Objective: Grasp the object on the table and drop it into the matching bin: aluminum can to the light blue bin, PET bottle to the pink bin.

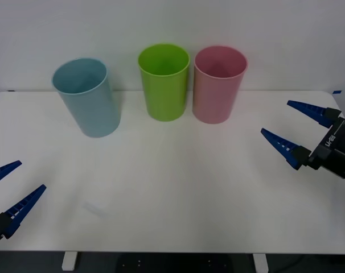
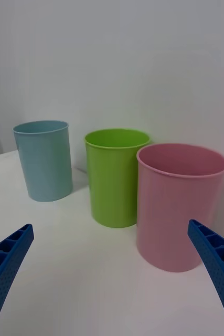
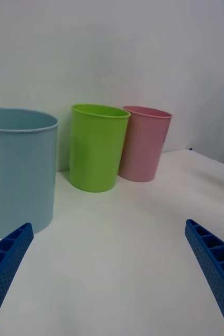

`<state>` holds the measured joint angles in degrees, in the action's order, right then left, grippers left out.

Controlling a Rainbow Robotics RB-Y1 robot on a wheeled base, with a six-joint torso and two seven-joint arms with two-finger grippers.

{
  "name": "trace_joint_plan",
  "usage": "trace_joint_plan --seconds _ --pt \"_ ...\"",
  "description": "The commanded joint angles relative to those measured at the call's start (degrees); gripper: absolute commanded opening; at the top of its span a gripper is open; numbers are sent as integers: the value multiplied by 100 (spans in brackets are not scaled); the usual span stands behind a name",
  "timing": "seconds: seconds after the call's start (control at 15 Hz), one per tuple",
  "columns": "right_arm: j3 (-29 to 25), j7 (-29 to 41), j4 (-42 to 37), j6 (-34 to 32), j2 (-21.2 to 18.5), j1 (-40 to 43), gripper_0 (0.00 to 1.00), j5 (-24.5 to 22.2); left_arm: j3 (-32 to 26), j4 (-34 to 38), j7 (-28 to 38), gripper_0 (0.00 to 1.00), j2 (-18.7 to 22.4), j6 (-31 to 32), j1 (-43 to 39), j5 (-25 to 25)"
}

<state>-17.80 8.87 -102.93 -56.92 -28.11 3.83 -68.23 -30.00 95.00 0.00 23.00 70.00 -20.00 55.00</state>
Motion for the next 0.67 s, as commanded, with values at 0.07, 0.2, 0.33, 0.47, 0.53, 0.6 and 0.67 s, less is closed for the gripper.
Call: trace_joint_plan --seconds 0.07,0.2,0.33,0.47,0.53,0.6,0.67 --pt "-39 -377 1 -109 -1 347 100 160 0 0 0 100 0 0 0 0" --pt "-92 -448 1 -267 7 549 100 222 0 0 0 100 0 0 0 0" --pt "-154 -571 1 -390 7 769 100 275 0 0 0 100 0 0 0 0" --pt "-198 -957 1 -504 7 988 100 389 0 0 0 100 0 0 0 0" --pt "-206 -966 1 -557 7 1076 100 433 0 0 0 100 0 0 0 0" --pt "-224 -975 1 -680 7 1147 100 442 0 0 0 100 0 0 0 0" --pt "-250 -975 1 -777 16 1243 100 486 0 0 0 100 0 0 0 0"
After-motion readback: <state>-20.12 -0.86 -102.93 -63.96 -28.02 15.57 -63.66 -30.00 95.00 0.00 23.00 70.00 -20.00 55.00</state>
